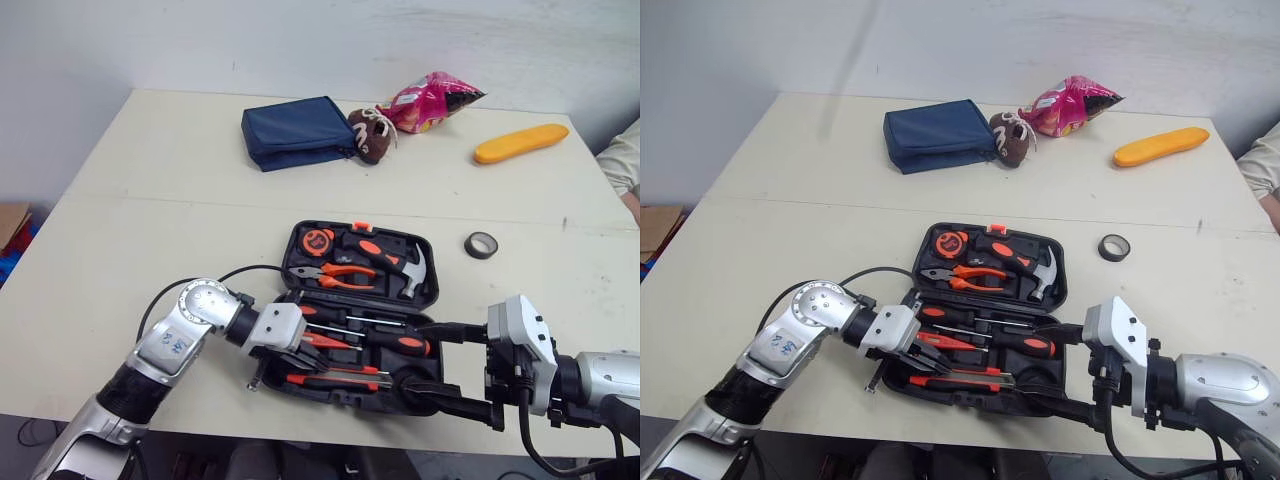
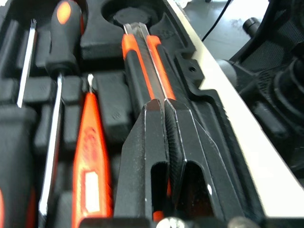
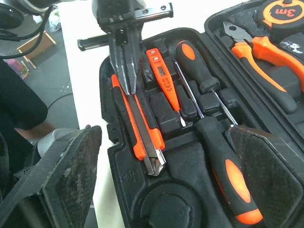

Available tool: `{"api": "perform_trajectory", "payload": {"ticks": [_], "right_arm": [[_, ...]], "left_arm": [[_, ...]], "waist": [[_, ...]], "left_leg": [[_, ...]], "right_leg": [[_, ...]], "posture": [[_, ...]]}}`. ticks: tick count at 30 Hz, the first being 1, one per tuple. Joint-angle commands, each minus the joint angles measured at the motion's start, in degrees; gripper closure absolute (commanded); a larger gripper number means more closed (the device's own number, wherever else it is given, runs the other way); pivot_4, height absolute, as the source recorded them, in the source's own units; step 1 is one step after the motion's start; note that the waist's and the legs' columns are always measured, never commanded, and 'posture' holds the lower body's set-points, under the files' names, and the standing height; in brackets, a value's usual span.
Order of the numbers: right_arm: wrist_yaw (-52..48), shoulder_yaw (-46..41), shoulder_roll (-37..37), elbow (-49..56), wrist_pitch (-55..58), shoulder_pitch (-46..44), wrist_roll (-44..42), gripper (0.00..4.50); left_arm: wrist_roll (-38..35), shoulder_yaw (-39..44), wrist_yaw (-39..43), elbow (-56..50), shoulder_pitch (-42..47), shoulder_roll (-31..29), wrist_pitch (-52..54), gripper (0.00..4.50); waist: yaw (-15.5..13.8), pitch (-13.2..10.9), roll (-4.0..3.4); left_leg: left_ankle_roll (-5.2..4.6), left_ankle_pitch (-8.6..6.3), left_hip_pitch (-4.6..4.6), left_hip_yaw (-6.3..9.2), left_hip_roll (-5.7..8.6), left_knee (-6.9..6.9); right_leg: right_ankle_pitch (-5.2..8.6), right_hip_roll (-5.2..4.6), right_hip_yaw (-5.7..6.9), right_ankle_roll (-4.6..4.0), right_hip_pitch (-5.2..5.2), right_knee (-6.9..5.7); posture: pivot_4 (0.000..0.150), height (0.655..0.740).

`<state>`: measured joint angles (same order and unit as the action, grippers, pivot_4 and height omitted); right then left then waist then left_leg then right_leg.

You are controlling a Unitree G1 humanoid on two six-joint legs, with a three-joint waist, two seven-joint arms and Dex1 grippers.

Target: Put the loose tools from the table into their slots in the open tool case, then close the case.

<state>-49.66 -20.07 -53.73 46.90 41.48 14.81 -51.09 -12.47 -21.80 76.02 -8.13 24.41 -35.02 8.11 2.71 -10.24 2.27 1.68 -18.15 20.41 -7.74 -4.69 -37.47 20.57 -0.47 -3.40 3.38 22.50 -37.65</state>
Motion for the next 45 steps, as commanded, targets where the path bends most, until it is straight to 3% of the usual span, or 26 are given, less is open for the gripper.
{"api": "perform_trajectory", "payload": {"ticks": [1, 9, 17, 24, 35, 38, 40, 42, 45], "right_arm": [[-0.3, -1.2, -0.2, 1.5, -0.6, 0.6, -0.7, 0.00], [-0.1, -1.4, 0.1, 1.8, -1.0, 1.4, -0.3, 0.00], [0.6, -1.5, 0.4, 2.1, -1.5, 2.0, -0.1, 0.00], [1.1, -1.1, 0.8, 2.2, -1.7, 2.2, 0.1, 0.00], [1.5, -0.8, 0.6, 1.6, -2.0, 1.5, 0.3, 0.00], [2.2, -1.1, 0.8, 1.3, -2.2, 1.0, 0.3, 0.00], [2.5, -2.5, 1.0, 1.3, -2.0, 1.4, -0.5, 0.00], [3.0, -4.8, 1.5, 1.1, -1.7, 2.3, -1.9, 0.00], [4.6, -8.4, 2.3, 0.6, -1.1, 2.7, -4.7, 0.00]], "left_arm": [[6.7, -4.5, 0.1, 2.4, 0.4, -1.0, -3.2, 4.43], [9.2, -7.6, 5.1, 4.6, -0.6, -5.7, -12.0, 4.43], [15.0, -9.5, 3.1, 11.3, 0.4, -6.0, -19.5, 4.43], [17.3, -11.3, 4.5, 16.6, -0.4, -8.9, -26.5, 4.43], [14.2, -9.4, 2.8, 17.8, -0.7, -7.1, -25.1, 4.43], [5.2, -5.4, 2.1, 12.9, -1.1, -5.1, -16.4, 4.43], [-5.6, -0.5, 2.7, 6.1, -2.4, -6.5, -4.9, 3.92], [-16.4, 5.4, 2.7, -0.6, -3.9, -9.9, 7.7, 3.21], [-24.3, 12.2, -0.7, -5.5, -5.3, -13.2, 18.9, 2.00]], "waist": [[-0.1, 0.0, 0.01], [0.0, 0.4, -0.11], [0.3, 1.0, -0.46], [0.8, 1.5, -0.56], [0.9, 2.1, -0.82], [0.8, 2.1, -0.84], [0.9, 2.1, -0.91], [1.3, 1.4, -0.31], [1.2, 1.2, -0.12]], "left_leg": [[0.00, 0.00, -0.01, 0.00, 0.00, 0.00], [0.00, 0.00, -0.20, -0.04, -0.03, 0.13], [0.00, 0.00, -0.26, -0.04, -0.04, 0.17], [-0.21, -0.19, -1.30, -0.04, -0.09, 0.70], [-0.03, 0.00, -1.58, 0.01, -0.09, 1.38], [-0.03, 0.00, -1.57, 0.01, -0.08, 1.37], [-0.03, 0.01, -1.47, 0.02, -0.08, 1.35], [0.08, 0.09, -1.19, 0.04, -0.10, 1.35], [0.60, 0.39, -0.50, 0.39, -0.14, 1.17]], "right_leg": [[0.00, 0.00, 0.00, 0.00, -0.01, 0.00], [0.01, 0.01, -0.03, -0.02, -0.12, 0.00], [0.01, 0.03, -0.03, -0.02, -0.18, 0.01], [0.12, 0.05, -0.03, -0.15, -1.40, 0.29], [0.21, 0.15, -0.04, -0.31, -1.39, 0.29], [0.21, 0.13, -0.04, -0.30, -1.39, 0.29], [0.21, 0.12, -0.03, -0.30, -1.30, 0.28], [0.23, 0.16, -0.02, -0.29, -0.87, 0.13], [0.27, 0.20, 0.18, -0.25, -0.19, 0.10]], "posture": [[0.150, 0.7400], [0.150, 0.7400], [0.150, 0.7400], [0.150, 0.7400], [0.150, 0.7400], [0.150, 0.7400], [0.150, 0.7400], [0.150, 0.7400], [0.150, 0.7400]]}}
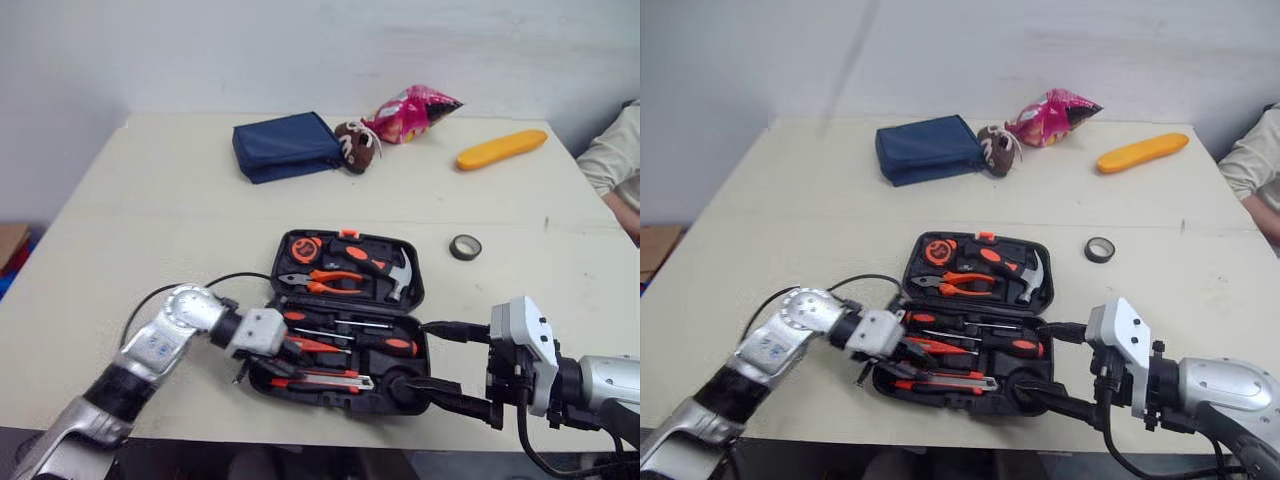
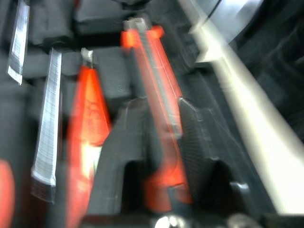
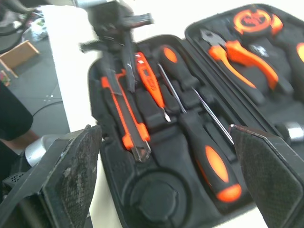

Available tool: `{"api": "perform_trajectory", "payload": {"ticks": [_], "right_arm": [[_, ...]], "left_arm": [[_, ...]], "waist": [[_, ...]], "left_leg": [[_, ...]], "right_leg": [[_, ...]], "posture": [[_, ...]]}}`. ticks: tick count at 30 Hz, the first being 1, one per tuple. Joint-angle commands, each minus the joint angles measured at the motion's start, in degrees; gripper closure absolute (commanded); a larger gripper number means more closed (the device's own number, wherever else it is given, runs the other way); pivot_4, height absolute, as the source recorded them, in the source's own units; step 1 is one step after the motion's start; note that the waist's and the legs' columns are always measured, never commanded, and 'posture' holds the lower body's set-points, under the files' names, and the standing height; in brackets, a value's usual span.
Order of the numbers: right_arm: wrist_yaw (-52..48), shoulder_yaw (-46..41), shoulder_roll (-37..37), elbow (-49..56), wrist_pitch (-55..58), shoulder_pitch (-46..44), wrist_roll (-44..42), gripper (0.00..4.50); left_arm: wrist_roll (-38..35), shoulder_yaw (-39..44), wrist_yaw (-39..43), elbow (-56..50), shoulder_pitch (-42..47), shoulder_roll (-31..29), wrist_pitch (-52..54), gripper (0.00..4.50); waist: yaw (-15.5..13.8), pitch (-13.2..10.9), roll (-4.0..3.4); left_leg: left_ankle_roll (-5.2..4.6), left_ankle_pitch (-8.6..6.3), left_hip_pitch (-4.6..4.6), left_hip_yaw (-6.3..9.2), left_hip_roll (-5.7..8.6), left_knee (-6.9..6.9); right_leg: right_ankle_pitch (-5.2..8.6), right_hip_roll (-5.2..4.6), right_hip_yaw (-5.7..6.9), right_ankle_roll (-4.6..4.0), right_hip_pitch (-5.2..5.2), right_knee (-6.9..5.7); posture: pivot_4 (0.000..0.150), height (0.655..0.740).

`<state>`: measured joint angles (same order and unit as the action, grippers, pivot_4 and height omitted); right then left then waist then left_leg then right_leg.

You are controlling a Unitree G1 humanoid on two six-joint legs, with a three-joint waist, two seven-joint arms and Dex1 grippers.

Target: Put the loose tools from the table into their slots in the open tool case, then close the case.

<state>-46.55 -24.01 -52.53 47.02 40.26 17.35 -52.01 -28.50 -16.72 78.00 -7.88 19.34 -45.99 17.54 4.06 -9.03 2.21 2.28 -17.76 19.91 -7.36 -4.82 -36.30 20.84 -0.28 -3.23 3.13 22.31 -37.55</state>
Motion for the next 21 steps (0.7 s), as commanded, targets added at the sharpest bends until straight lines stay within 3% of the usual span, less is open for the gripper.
{"api": "perform_trajectory", "payload": {"ticks": [1, 5, 14, 21], "right_arm": [[1.7, -6.2, 1.5, 0.0, 0.4, 0.6, -4.9, 0.00], [2.3, -17.1, 3.3, -4.7, 0.7, 4.5, -5.0, 0.00], [-0.8, -28.8, 5.7, -19.1, -3.8, 11.0, 4.0, 0.00], [-2.4, -30.9, 7.5, -27.1, -7.4, 10.9, 7.8, 0.00]], "left_arm": [[-11.0, 9.8, -4.5, -6.8, -0.8, -2.9, 12.9, 1.60], [-21.4, 26.8, -20.3, -6.9, -3.3, -2.7, 26.0, 0.03], [-17.0, 45.4, -36.1, 0.2, -9.6, -1.9, 26.6, 0.03], [-15.3, 47.3, -36.5, -1.7, -12.4, -2.7, 25.3, 0.03]], "waist": [[-0.5, -0.1, -0.07], [-1.0, -0.3, -0.20], [-1.0, -0.5, -0.13], [-1.0, -0.5, -0.14]], "left_leg": [[-0.01, 0.00, 0.35, 0.04, 0.01, -0.16], [-0.23, -0.18, 0.54, 0.07, 0.11, -0.22], [-0.28, -0.28, 0.52, 0.09, 0.19, -0.23], [-0.25, -0.31, 0.45, 0.00, 0.21, -0.15]], "right_leg": [[0.02, -0.02, 0.02, 0.04, 0.24, -0.03], [0.09, -0.15, 0.03, 0.17, 0.31, 0.12], [0.10, -0.17, 0.03, 0.20, 0.21, 0.32], [0.10, -0.19, 0.00, 0.20, 0.18, 0.36]], "posture": [[0.150, 0.7400], [0.150, 0.7400], [0.150, 0.7400], [0.150, 0.7400]]}}
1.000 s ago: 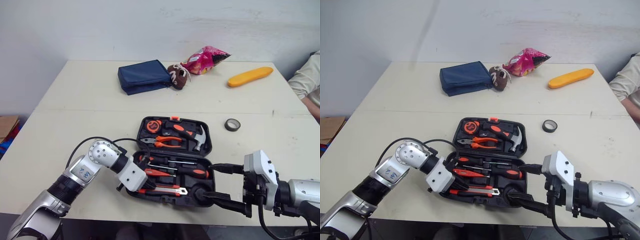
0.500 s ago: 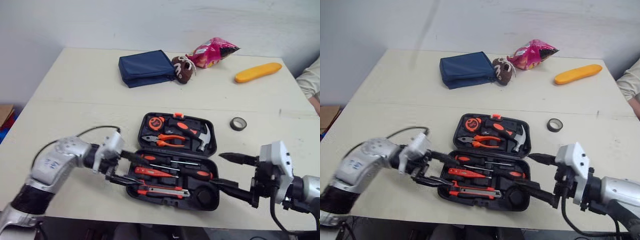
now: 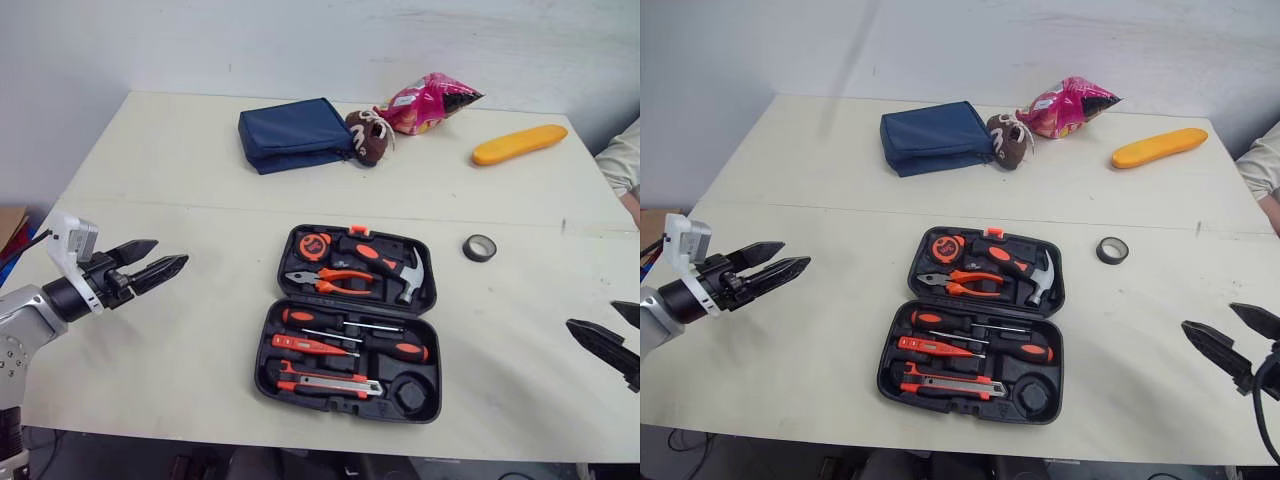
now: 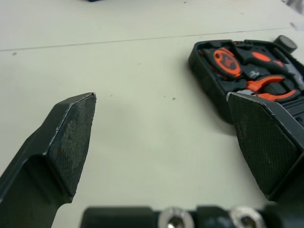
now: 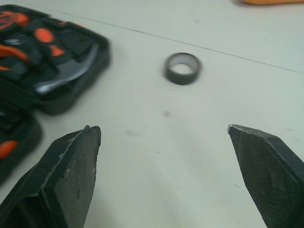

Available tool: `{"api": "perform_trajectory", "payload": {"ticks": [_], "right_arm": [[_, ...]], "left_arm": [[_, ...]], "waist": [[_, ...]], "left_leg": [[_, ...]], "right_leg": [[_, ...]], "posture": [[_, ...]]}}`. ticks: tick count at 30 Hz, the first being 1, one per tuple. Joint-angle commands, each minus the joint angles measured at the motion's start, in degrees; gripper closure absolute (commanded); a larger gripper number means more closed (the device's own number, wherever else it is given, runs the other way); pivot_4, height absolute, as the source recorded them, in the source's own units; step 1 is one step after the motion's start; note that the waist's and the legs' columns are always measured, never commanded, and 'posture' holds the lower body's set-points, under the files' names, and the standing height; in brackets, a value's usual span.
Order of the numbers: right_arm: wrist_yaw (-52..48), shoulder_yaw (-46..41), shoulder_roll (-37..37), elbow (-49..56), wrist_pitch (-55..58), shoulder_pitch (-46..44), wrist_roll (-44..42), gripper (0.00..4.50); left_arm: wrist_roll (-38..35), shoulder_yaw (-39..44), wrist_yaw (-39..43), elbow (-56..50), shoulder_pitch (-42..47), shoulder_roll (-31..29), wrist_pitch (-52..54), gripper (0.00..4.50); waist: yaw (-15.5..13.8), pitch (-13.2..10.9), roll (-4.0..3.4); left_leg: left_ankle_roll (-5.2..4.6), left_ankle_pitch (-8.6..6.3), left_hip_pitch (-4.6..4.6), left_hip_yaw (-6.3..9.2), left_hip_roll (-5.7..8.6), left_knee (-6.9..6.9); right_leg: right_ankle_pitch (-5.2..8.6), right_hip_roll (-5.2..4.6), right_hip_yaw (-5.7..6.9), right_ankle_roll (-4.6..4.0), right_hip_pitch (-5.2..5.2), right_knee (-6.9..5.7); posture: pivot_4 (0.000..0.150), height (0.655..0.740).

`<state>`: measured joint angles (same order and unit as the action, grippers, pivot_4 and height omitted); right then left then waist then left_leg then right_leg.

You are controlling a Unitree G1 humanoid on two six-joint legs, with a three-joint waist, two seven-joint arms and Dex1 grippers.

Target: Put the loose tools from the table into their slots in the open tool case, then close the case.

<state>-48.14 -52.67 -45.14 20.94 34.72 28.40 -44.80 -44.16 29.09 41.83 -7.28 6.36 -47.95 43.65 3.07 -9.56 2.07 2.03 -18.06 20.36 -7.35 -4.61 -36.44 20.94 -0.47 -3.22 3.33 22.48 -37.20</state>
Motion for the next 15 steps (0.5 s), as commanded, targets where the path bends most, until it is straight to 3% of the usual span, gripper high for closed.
{"api": "perform_trajectory", "payload": {"ticks": [1, 9, 12, 15], "right_arm": [[-1.0, -2.0, 0.0, -1.3, -2.0, -0.5, 0.8, 0.00], [-9.0, 13.0, -13.3, -8.4, -3.7, -15.5, 5.5, 0.00], [-11.0, 22.2, -18.2, -14.6, -6.0, -24.5, 10.5, 0.00], [-11.7, 36.8, -21.0, -20.7, -5.7, -40.4, 17.7, 0.00]], "left_arm": [[0.2, 1.3, -0.6, -2.5, 1.0, -0.7, -0.6, 0.03], [0.9, -13.9, 5.1, -7.9, 14.1, -0.1, -0.8, 0.03], [2.3, -19.9, 8.3, -7.3, 20.1, 1.3, -2.3, 0.03], [1.3, -24.8, 12.3, -8.0, 28.0, 4.1, -2.5, 0.03]], "waist": [[0.0, 0.0, -0.01], [0.2, -0.2, -0.15], [0.1, -0.3, -0.21], [0.3, -0.9, -0.36]], "left_leg": [[0.01, 0.00, 0.00, 0.00, 0.00, 0.01], [-0.11, 0.08, -0.13, -0.27, 0.12, -0.05], [-0.11, 0.10, -0.16, -0.31, 0.12, -0.10], [-0.11, 0.10, -0.05, -0.41, -0.02, -0.60]], "right_leg": [[0.00, 0.00, 0.00, 0.00, 0.00, -0.01], [-0.31, -0.05, -0.17, 0.12, -0.06, -0.02], [-0.31, 0.00, -0.19, 0.12, -0.03, -0.06], [-0.30, 0.07, -0.22, 0.11, 0.04, -0.24]], "posture": [[0.150, 0.7400], [0.150, 0.7400], [0.150, 0.7400], [0.150, 0.7400]]}}
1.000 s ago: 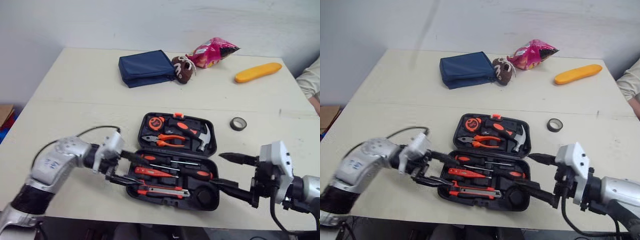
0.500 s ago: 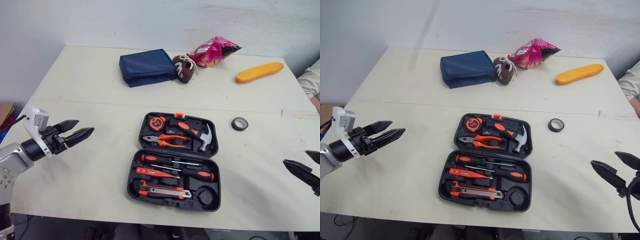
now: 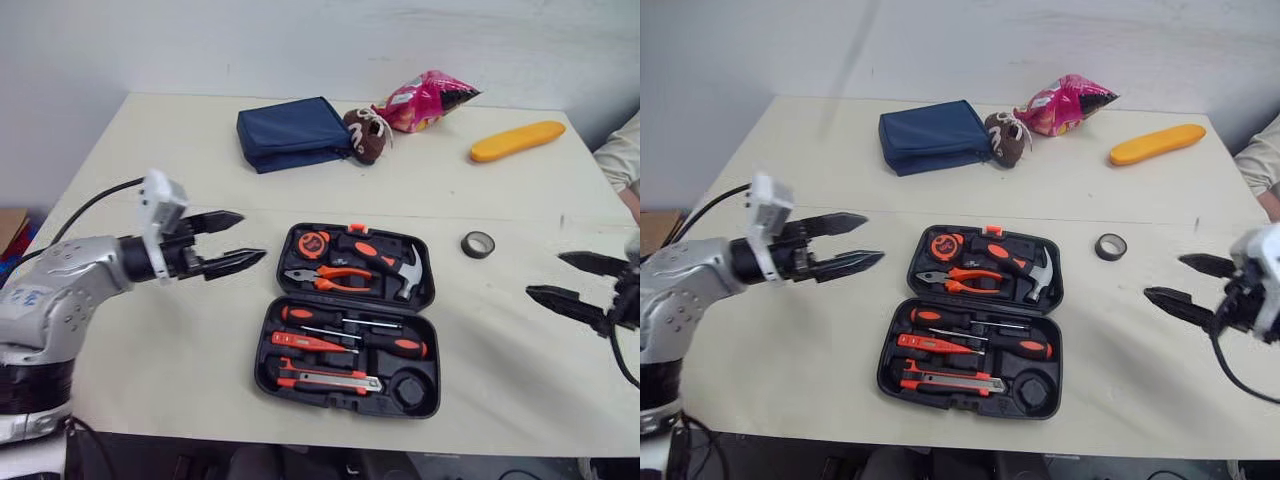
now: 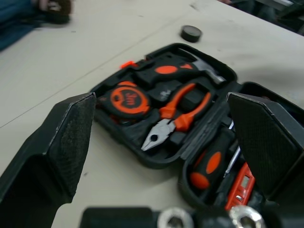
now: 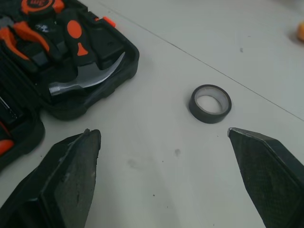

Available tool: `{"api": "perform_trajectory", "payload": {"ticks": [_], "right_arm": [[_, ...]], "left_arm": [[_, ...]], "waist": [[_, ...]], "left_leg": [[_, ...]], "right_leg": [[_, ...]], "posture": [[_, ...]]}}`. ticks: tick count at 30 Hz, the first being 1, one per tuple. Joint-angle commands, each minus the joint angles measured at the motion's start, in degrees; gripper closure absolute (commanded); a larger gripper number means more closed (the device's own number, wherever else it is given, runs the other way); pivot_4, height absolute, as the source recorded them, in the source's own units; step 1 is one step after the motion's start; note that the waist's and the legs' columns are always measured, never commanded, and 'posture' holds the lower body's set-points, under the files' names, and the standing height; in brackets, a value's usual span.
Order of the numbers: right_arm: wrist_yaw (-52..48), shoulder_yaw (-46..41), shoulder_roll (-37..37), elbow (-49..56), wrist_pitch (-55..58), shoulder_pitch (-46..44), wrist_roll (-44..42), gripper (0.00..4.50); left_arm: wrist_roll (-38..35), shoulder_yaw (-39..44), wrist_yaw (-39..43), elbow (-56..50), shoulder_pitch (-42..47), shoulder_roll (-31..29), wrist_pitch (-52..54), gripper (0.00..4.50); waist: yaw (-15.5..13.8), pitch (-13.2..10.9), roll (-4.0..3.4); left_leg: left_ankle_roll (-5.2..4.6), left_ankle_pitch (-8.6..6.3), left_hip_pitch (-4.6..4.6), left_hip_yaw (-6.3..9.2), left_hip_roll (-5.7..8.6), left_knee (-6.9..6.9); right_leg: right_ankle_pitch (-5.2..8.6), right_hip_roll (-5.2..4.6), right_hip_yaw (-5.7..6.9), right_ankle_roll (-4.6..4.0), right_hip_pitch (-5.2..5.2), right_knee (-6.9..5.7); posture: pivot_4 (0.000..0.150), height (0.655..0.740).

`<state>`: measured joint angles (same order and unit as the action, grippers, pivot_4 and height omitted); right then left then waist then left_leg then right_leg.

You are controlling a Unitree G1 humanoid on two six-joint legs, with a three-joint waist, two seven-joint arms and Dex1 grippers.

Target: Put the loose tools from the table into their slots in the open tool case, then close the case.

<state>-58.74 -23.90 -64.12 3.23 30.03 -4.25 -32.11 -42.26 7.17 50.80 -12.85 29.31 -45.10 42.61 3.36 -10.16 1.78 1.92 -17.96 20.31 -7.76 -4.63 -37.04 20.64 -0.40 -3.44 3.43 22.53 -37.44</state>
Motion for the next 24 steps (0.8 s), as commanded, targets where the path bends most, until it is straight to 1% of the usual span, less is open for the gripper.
{"api": "perform_trajectory", "payload": {"ticks": [1, 3, 5, 7, 11, 15, 20, 24], "right_arm": [[-2.3, 11.8, -2.2, -4.7, -1.8, -11.7, 7.3, 0.00], [-3.6, 18.4, -1.0, -8.4, -2.0, -19.5, 11.4, 0.00], [-3.6, 24.1, 0.9, -13.3, -1.6, -26.4, 15.7, 0.00], [-3.9, 27.0, 2.0, -16.6, -2.3, -29.8, 18.4, 0.00], [-2.0, 34.0, 7.0, -25.7, -6.6, -37.4, 26.9, 0.00], [-3.7, 36.4, 9.3, -30.6, -8.4, -40.7, 30.1, 0.00], [-3.5, 37.7, 12.5, -38.0, -12.1, -44.7, 33.7, 0.00], [-3.1, 38.3, 14.7, -43.8, -14.6, -48.0, 36.1, 0.00]], "left_arm": [[-0.3, -4.4, 4.3, -2.3, 7.0, 2.2, -1.8, 0.03], [1.2, -7.5, 6.1, -2.0, 10.0, 4.8, -3.7, 0.03], [1.0, -9.6, 6.4, -2.8, 12.8, 7.8, -4.1, 0.03], [0.9, -10.1, 6.4, -3.1, 14.0, 9.2, -3.7, 0.03], [0.1, -10.2, 6.0, -3.8, 15.4, 11.4, -3.0, 0.03], [0.4, -9.8, 6.2, -4.0, 15.1, 11.5, -2.7, 0.03], [1.0, -9.8, 6.2, -4.1, 13.9, 11.8, -3.5, 0.03], [1.7, -10.0, 6.1, -3.8, 13.7, 12.2, -4.1, 0.03]], "waist": [[0.0, -0.4, -0.15], [-0.1, -0.5, -0.24], [-0.1, -0.5, -0.30], [-0.1, -0.5, -0.31], [0.0, -0.6, -0.32], [0.2, -0.6, -0.39], [0.5, -0.6, -0.39], [1.2, -0.6, -0.40]], "left_leg": [[-0.03, 0.00, 0.06, -0.04, 0.02, -0.10], [-0.02, -0.01, 0.06, -0.07, 0.03, -0.11], [-0.01, -0.01, 0.08, -0.14, 0.01, -0.13], [-0.01, -0.02, 0.16, -0.16, -0.01, -0.18], [-0.01, -0.02, 0.25, -0.23, -0.04, -0.26], [-0.01, -0.01, 0.23, -0.35, -0.04, -0.43], [-0.01, -0.02, 0.24, -0.36, -0.05, -0.66], [-0.01, -0.02, 0.23, -0.35, -0.06, -0.70]], "right_leg": [[-0.02, -0.04, -0.02, 0.04, 0.05, -0.04], [-0.03, -0.04, -0.06, 0.07, 0.08, -0.06], [-0.03, -0.03, -0.08, 0.06, 0.16, -0.09], [-0.02, -0.03, -0.10, 0.05, 0.28, -0.19], [0.01, -0.03, -0.15, 0.00, 0.46, -0.33], [0.01, -0.02, -0.25, 0.00, 0.54, -0.59], [0.01, -0.03, -0.28, 0.00, 0.55, -0.79], [0.01, -0.03, -0.27, 0.00, 0.55, -0.85]], "posture": [[0.150, 0.7400], [0.150, 0.7400], [0.150, 0.7400], [0.150, 0.7400], [0.150, 0.7400], [0.150, 0.7400], [0.150, 0.7400], [0.150, 0.7400]]}}
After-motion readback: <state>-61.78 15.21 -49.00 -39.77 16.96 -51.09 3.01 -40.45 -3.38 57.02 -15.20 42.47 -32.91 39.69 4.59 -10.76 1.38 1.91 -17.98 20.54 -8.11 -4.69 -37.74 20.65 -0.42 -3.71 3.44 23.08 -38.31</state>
